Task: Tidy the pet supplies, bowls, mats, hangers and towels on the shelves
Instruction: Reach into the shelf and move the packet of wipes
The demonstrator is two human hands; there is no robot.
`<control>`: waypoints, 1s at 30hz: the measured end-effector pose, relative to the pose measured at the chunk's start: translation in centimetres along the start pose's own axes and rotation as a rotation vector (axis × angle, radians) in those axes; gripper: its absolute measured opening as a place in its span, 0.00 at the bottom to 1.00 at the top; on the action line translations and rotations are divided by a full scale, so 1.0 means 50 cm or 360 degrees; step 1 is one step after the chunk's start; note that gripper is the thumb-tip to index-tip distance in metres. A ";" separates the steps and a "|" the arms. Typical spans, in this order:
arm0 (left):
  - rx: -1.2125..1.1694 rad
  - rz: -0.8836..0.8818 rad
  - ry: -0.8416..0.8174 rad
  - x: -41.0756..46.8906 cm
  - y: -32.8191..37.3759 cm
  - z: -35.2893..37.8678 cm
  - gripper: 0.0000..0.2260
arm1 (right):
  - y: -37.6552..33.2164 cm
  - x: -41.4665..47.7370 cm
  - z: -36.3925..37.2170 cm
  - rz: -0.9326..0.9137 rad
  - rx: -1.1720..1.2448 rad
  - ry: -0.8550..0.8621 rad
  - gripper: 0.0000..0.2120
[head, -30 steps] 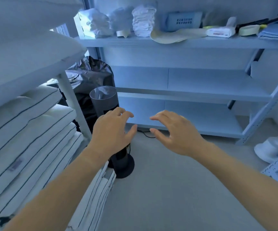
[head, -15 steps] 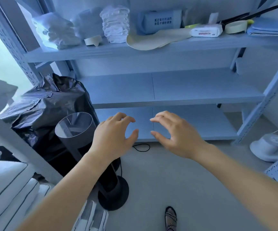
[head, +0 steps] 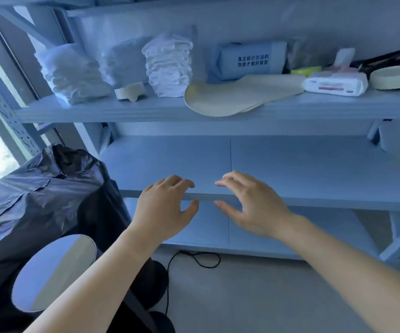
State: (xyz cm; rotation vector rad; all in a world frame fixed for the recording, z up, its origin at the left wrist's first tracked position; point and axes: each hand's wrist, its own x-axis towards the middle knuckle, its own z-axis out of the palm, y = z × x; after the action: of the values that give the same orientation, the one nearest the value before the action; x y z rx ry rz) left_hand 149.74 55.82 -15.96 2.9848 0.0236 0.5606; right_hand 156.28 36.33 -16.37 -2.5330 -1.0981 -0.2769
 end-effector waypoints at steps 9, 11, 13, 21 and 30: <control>0.0024 -0.0204 0.0049 0.159 -0.155 0.056 0.15 | 0.045 0.274 0.087 -0.0198 0.0096 -0.0098 0.22; 0.0019 -0.0222 0.0076 0.203 -0.197 0.066 0.16 | 0.047 0.342 0.107 -0.0233 0.0106 -0.0093 0.22; 0.0016 -0.0248 0.0093 0.250 -0.244 0.070 0.16 | 0.048 0.412 0.119 -0.0258 0.0101 -0.0079 0.22; 0.0072 -0.0275 0.0168 0.427 -0.422 0.062 0.18 | 0.049 0.662 0.153 -0.0296 0.0089 0.0002 0.22; 0.0054 -0.0350 0.0139 0.557 -0.512 0.092 0.17 | 0.070 0.841 0.184 -0.0322 0.0134 -0.0004 0.21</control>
State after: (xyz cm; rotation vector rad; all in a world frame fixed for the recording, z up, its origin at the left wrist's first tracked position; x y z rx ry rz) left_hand 177.49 81.77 -12.86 2.9343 0.3670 0.6676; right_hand 187.66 65.74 -12.30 -2.3523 -1.3405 -0.2739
